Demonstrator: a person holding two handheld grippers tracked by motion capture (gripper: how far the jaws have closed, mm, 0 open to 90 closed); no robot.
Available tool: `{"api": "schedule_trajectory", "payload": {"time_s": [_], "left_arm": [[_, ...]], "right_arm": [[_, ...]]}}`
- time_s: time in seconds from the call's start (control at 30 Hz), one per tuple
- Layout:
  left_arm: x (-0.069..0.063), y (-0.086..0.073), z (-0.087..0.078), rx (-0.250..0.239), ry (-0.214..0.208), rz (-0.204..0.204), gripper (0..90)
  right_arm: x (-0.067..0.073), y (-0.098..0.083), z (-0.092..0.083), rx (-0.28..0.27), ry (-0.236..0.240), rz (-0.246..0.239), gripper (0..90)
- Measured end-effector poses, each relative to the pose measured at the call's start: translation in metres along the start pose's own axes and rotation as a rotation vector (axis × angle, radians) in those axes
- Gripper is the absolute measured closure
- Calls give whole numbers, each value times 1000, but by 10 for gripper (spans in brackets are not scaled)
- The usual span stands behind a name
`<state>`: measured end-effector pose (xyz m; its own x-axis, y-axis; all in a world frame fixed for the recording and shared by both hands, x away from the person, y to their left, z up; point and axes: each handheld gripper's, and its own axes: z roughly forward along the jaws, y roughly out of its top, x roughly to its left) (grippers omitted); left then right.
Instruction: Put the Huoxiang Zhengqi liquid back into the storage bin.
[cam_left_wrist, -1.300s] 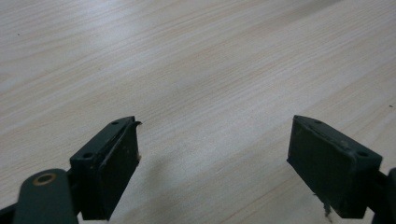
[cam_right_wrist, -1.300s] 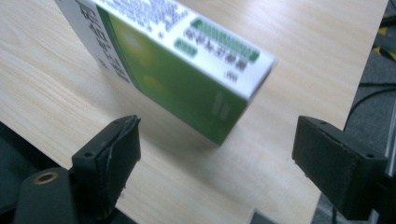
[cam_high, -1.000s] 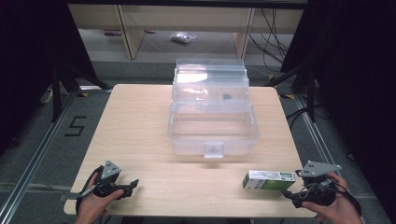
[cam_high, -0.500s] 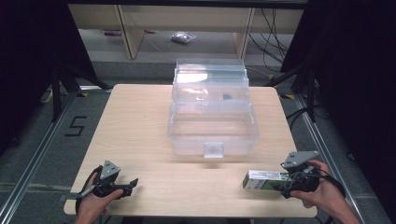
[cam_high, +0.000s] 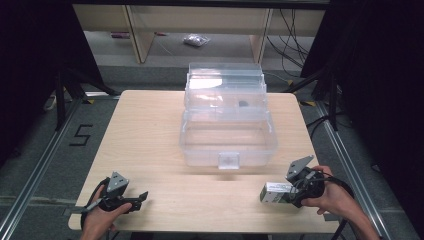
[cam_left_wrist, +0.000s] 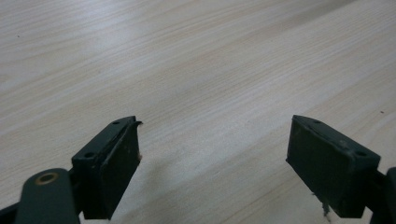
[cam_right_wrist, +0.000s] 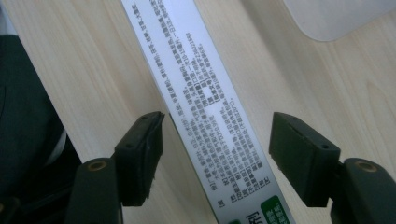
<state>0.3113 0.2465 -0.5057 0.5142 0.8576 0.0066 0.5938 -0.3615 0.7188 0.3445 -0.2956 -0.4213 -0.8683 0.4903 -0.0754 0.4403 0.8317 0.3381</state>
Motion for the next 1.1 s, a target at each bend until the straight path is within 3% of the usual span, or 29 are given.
{"api": "schedule_trajectory", "payload": {"time_s": [0.03, 0.1, 0.17, 0.2, 0.5, 0.57, 0.6, 0.63, 0.67, 0.73, 0.8, 0.9, 0.93, 1.0, 1.03, 1.1], "left_arm": [[0, 0, 0, -5, 0, 1, 164], [0, 0, 0, -5, -2, -2, 164], [-1, 0, 1, -2, 5, 0, 164], [-2, 0, 2, -14, -6, -18, 164], [-1, 0, 1, -8, -9, -10, 165], [-2, -1, 2, -18, -7, -18, 165], [0, 0, 1, 10, -16, 5, 165], [0, -1, 1, 11, -19, 7, 165], [-1, -1, 2, 4, -24, -2, 165], [-1, -1, 2, 2, -33, -8, 168], [-1, -1, 1, 0, -27, -13, 168], [-1, -1, 1, -9, -23, -33, 170], [-2, -1, 1, -10, -24, -35, 170], [-1, -1, 1, -9, -25, -34, 171], [-1, -1, 1, -9, -24, -36, 171], [-1, -1, 2, -14, -32, -37, 171]], "right_arm": [[-2, 1, 2, 2, 4, -26, 379], [-2, 1, 2, 14, 11, -14, 385], [-5, 3, 4, 24, 21, -25, 397], [-7, 4, 6, 34, 38, -33, 406], [-9, 11, 11, 105, 76, -79, 485], [-10, 13, 13, 118, 89, -115, 517], [-9, 14, 13, 137, 88, -112, 525], [-10, 14, 14, 133, 100, -143, 534], [-7, 15, 13, 173, 91, -94, 542], [-10, 18, 15, 170, 110, -151, 569], [-10, 19, 15, 168, 113, -167, 574], [-10, 22, 15, 208, 108, -179, 598], [-11, 25, 16, 215, 103, -214, 623], [-11, 28, 16, 222, 103, -230, 641], [-11, 29, 15, 237, 101, -210, 641], [-11, 30, 16, 237, 103, -217, 642]]}}
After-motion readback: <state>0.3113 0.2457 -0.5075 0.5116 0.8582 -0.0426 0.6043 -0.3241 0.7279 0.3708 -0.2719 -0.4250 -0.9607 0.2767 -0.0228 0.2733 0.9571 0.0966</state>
